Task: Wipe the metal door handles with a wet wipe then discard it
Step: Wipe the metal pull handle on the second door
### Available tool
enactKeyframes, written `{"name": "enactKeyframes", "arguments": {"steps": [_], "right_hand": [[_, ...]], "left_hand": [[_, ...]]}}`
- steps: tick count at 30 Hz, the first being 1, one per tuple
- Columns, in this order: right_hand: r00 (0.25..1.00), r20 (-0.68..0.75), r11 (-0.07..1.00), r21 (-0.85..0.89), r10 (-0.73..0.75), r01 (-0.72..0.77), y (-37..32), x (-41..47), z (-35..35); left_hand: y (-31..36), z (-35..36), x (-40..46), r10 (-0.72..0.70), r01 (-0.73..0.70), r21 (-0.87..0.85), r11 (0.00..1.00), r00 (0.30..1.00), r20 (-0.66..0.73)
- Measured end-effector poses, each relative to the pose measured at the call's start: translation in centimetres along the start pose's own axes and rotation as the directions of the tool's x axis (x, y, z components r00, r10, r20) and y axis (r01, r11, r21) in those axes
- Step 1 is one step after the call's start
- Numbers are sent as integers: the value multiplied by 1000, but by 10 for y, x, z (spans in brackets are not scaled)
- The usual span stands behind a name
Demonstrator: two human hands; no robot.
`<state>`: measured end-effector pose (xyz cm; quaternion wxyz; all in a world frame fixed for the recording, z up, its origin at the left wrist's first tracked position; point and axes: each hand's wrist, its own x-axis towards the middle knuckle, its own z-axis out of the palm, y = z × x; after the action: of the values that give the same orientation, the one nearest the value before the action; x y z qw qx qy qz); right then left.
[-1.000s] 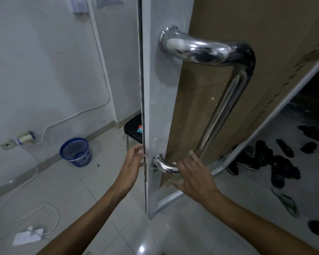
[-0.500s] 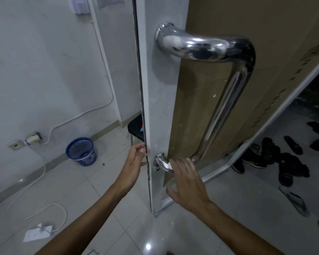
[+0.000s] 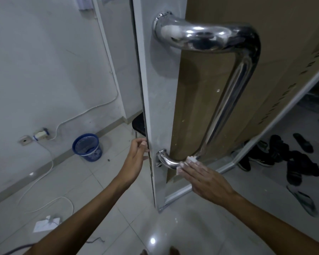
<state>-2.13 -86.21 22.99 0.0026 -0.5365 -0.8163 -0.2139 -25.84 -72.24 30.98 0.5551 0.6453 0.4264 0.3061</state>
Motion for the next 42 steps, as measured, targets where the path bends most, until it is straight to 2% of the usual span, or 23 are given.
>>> {"name": "enactKeyframes", "arguments": {"steps": [3,11,15,19,25,30,37,42], "right_hand": [[999,50,999,-53,2,1,12,-17,1],[989,-15,976,-165,-146,141,-8,32,-13],[998,-56,997,-71,-22,18,-31,67,-28],[988,-17,986,64,155,-154,-43,68,-32],[990,17,989,42,141,-141,-30,62,-38],[951,170,962,43,258,-268,-42,86,-49],[888,206,890,124,410,-440,-60,88,-53],[898,238,883,211,370,-420,-51,73,-61]], "left_hand": [[0,3,-3,-5,5,2,1000,1000,-16],[5,5,-7,-20,19,-11,1000,999,-33],[7,4,-12,-11,10,-17,1000,1000,-27],[11,1,-13,-40,39,-35,999,999,-30],[13,-4,-12,-39,39,-32,999,999,-1],[11,-7,-9,-27,29,-47,998,999,31],[5,-15,-4,-2,4,-28,1000,995,96],[-4,-11,-16,11,-16,115,993,999,43]]}}
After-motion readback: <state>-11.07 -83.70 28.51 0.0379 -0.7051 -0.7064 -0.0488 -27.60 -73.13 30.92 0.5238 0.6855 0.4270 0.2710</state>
